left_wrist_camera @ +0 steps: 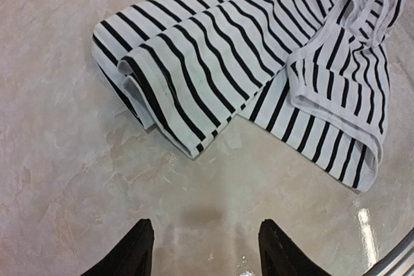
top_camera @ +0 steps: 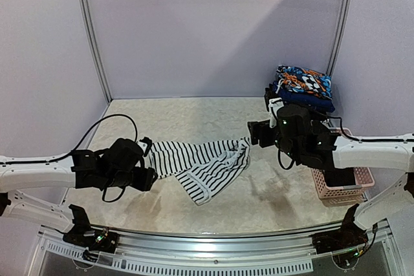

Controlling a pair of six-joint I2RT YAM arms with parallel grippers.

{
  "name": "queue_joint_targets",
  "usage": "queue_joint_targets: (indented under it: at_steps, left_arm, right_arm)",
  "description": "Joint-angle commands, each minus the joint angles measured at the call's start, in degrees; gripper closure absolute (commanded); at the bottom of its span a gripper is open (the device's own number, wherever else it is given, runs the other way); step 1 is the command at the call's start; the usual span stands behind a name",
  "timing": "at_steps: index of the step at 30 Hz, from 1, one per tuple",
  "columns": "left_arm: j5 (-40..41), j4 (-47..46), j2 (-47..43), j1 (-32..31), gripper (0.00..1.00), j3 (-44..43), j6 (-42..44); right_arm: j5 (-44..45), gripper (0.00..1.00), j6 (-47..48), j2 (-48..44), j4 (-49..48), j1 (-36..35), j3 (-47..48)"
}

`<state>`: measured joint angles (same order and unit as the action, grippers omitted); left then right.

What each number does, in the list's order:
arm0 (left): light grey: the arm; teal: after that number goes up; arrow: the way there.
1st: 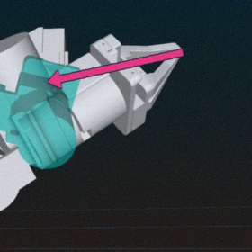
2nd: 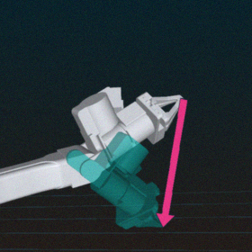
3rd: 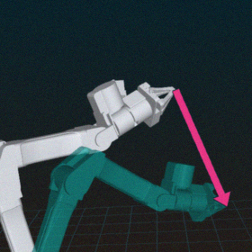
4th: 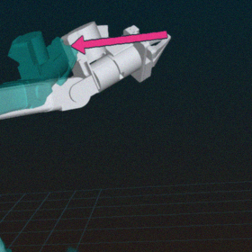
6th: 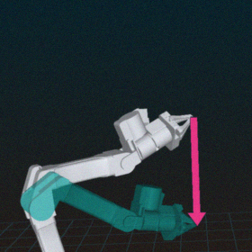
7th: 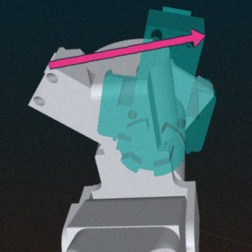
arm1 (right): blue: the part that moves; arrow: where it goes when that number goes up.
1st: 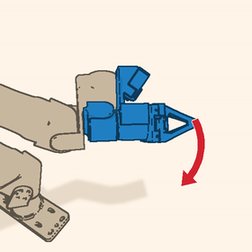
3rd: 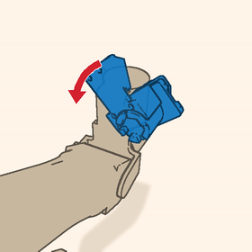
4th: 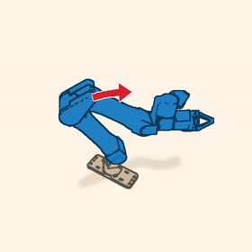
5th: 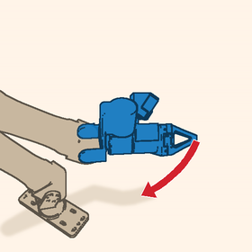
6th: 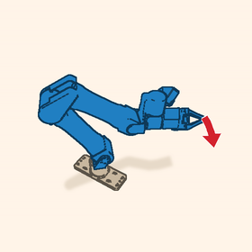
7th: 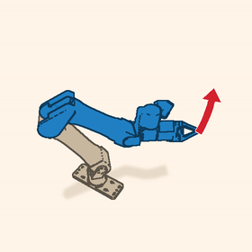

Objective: Fold and stack the mixed laundry pile
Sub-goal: Pick up the crumpled tank top from the center of the board.

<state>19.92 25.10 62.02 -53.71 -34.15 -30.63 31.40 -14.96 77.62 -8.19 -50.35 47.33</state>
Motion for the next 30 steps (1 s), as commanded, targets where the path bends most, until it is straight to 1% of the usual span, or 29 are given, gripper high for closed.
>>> queue_joint_targets:
  at_steps: [1, 5, 8, 12, 17, 24, 30]
  left_arm:
    - [-2.5, 3.2, -0.8, -1.7, 0.46, 1.8, -2.8]
    - [-2.6, 2.6, 0.2, -2.3, 0.47, 2.9, -2.8]
    - [-1.8, -0.6, 2.5, -2.3, 0.51, 3.5, -3.0]
    - [2.5, -5.0, 6.4, -2.4, 0.57, 3.6, -4.1]
    - [5.7, -11.2, 12.2, -2.0, 0.60, 3.0, -3.4]
    - [4.6, -15.2, 22.5, 1.3, 0.62, -1.1, -2.2]
    - [2.9, -18.7, 26.6, 3.3, 0.63, -2.2, -1.1]
  right_arm:
    - [0.4, 0.11, 0.7, 1.7, -1.6, 0.8, 1.8]
    - [0.2, 0.11, 0.4, 2.4, -1.7, 1.0, 2.0]
    - [0.0, 0.11, 0.0, 2.8, -1.5, 1.0, 1.8]
    - [-0.1, 0.11, -0.7, 2.2, -0.7, 1.0, 1.0]
    - [1.5, 0.11, -1.2, -0.2, 0.4, 1.0, -1.3]
    - [2.1, 0.11, -2.3, -1.5, 0.8, 1.1, -2.8]
    - [2.6, 0.11, -2.5, -1.5, 1.7, 1.2, -2.9]
